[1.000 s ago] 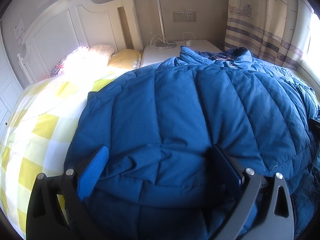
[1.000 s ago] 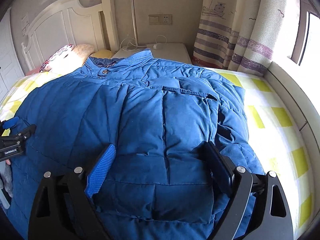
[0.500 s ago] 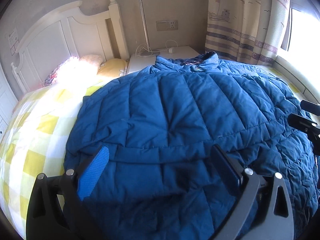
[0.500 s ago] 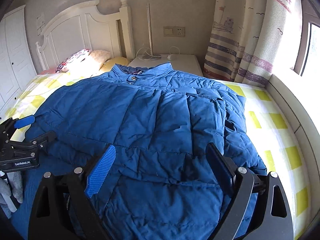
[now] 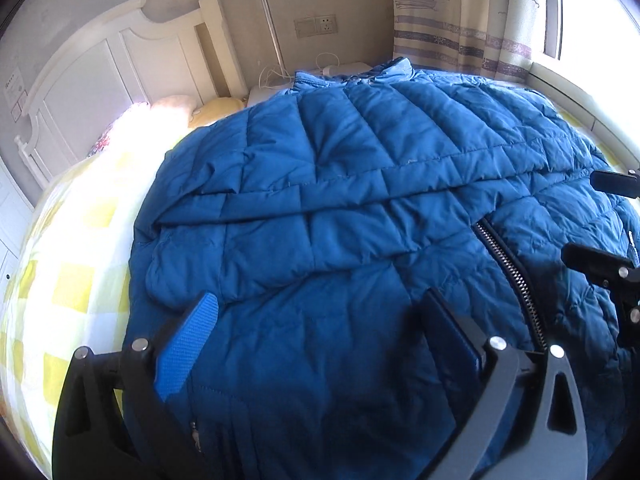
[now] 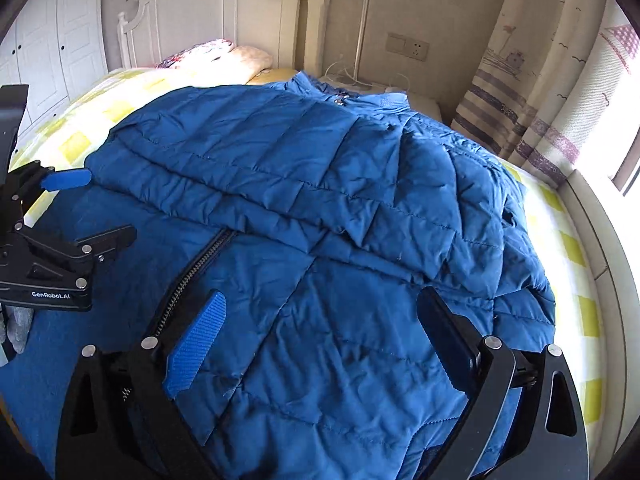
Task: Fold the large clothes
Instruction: 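Grasp the ribbed jacket hem with both tools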
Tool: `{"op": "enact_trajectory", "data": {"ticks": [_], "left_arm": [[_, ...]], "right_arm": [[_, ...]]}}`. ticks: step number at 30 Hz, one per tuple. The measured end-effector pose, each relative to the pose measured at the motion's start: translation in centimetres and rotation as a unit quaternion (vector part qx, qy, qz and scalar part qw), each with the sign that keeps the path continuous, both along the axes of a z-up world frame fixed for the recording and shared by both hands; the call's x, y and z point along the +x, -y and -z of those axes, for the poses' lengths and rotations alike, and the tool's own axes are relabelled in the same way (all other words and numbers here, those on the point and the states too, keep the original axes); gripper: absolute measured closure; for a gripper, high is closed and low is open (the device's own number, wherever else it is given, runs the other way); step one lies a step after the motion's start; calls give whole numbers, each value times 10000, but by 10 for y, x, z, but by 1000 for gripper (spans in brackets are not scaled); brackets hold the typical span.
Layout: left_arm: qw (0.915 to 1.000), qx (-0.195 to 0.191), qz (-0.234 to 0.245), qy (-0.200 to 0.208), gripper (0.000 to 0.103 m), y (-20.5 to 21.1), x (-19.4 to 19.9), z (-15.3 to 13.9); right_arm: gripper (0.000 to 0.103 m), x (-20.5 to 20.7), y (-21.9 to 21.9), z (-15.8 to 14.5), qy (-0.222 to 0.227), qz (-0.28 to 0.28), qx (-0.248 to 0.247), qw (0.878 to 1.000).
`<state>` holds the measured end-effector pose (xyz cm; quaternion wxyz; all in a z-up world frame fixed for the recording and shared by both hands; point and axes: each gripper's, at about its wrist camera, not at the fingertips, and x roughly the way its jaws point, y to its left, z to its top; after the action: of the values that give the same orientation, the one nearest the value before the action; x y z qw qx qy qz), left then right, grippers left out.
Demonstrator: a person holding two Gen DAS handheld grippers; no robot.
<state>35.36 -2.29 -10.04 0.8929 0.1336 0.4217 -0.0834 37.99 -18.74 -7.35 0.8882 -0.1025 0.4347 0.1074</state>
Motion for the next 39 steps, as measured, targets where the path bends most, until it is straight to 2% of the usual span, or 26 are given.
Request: {"op": "enact_trajectory", "data": {"ticks": [1, 4, 6, 9, 11, 13, 15, 17, 19, 20, 22, 24, 25, 26, 27, 32, 34, 39], "left_arm": [[9999, -91, -29, -111, 2, -1, 3, 5], [9995, -210, -89, -230, 2, -5, 10, 5], [9984, -428, -88, -366, 2, -13, 13, 4], [9950, -692, -648, -310, 3, -48, 13, -4], [9898, -956, -1020, -269, 3, -78, 9, -7], [9881, -923, -1181, -354, 3, -96, 8, -1], [9880, -891, -1219, -338, 3, -102, 5, -1], [9884, -685, -1355, -52, 4, -100, -7, -10], [9893, -872, -1143, 230, 4, -89, -28, -24], [9899, -1002, -963, 290, 3, -79, -40, -29], [9934, -974, -494, 353, 3, -48, -64, -32], [9970, -711, -41, 291, 3, -14, -84, -21], [9986, -459, 84, 232, 3, 0, -91, -12], [9997, -78, 100, 216, 2, 13, -96, -1], [9997, 119, 97, 213, 2, 17, -99, 5], [9987, -397, -245, -184, 2, -17, -92, 3], [9990, -225, -390, -70, 2, -32, -101, 2], [9967, -486, -642, -120, 2, -74, -123, 10]], "right_arm": [[9, 2, -5, 12, -93, 18, -122, 9999], [7, 8, -2, 11, -198, 151, -23, 9997], [7, 7, 3, 11, -233, 163, 32, 9996], [7, -2, 33, -2, -52, 661, 29, 9978], [7, -9, 63, -3, -12, 1117, 21, 9937], [7, -13, 90, 11, -243, 1429, 80, 9894], [7, -17, 107, 15, -277, 1558, 510, 9861], [7, -25, 104, 8, -187, 1773, 301, 9835], [7, -45, 86, -7, 140, 1636, 400, 9856], [7, -56, 73, -13, 305, 1434, 487, 9880], [7, -76, 41, -19, 460, 902, 496, 9936], [7, -93, 10, -11, 417, 368, 329, 9979], [8, -98, -4, -2, 329, 219, 146, 9991], [8, -101, -13, 9, 240, 179, -118, 9995], [8, -103, -15, 11, 273, 215, -207, 9992], [8, -112, 10, 4, 115, 570, 108, 9982], [8, -127, 20, 1, 169, 677, 38, 9976], [7, -158, 55, 19, -40, 820, 460, 9956]]}}
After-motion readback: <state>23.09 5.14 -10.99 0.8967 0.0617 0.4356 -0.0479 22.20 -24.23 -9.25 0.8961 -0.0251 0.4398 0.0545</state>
